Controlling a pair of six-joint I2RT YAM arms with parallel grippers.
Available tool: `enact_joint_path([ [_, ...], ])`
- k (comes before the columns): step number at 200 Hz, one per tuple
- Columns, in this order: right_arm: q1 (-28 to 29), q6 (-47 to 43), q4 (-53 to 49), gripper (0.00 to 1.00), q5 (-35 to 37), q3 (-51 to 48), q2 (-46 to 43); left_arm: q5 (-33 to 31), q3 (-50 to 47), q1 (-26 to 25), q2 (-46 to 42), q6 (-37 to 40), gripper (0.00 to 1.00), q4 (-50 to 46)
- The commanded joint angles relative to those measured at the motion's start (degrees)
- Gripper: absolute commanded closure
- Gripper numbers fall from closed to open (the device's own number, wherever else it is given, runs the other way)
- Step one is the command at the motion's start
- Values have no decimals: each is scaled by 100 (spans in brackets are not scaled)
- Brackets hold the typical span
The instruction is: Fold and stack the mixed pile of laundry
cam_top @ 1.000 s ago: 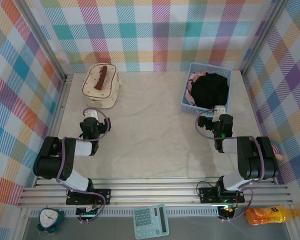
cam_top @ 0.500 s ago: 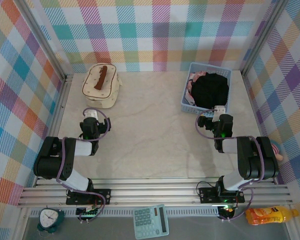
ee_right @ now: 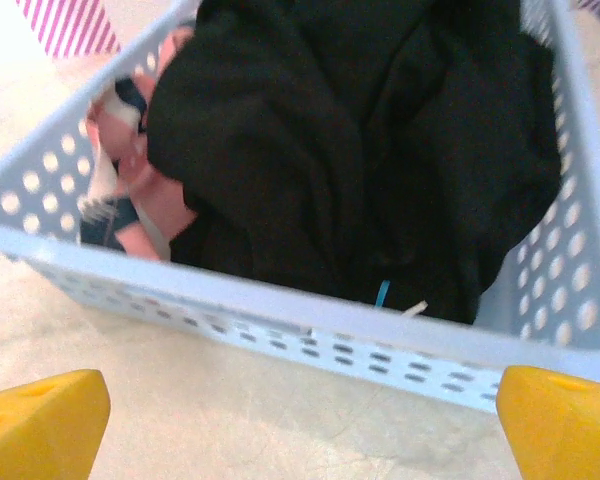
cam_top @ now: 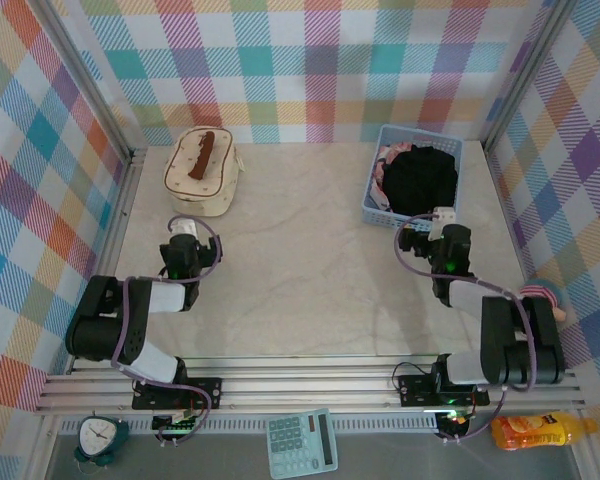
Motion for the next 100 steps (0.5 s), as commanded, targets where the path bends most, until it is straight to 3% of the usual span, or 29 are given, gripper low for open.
enact_joint_path([
  [1, 23, 419, -1331, 1, 341, 428, -488, -148, 725, -109, -711, -65, 0, -1392],
  [27, 34, 970, -2545, 1, 435, 961, -740, -60, 1012, -160, -1160, -416, 0, -1977],
  [52, 45, 1628, -4306, 1, 288, 2130, -486, 386, 1524, -187, -1421, -1053, 0, -2989],
  [73, 204, 1914, -5329, 11, -234, 3098, 84, 1041, 1940, -327, -1399, -1502, 0, -3648],
  [100, 786, 2012, -5947, 16, -203, 4041, 796, 1056, 2141, -740, -1312, -2222, 0, -3999],
])
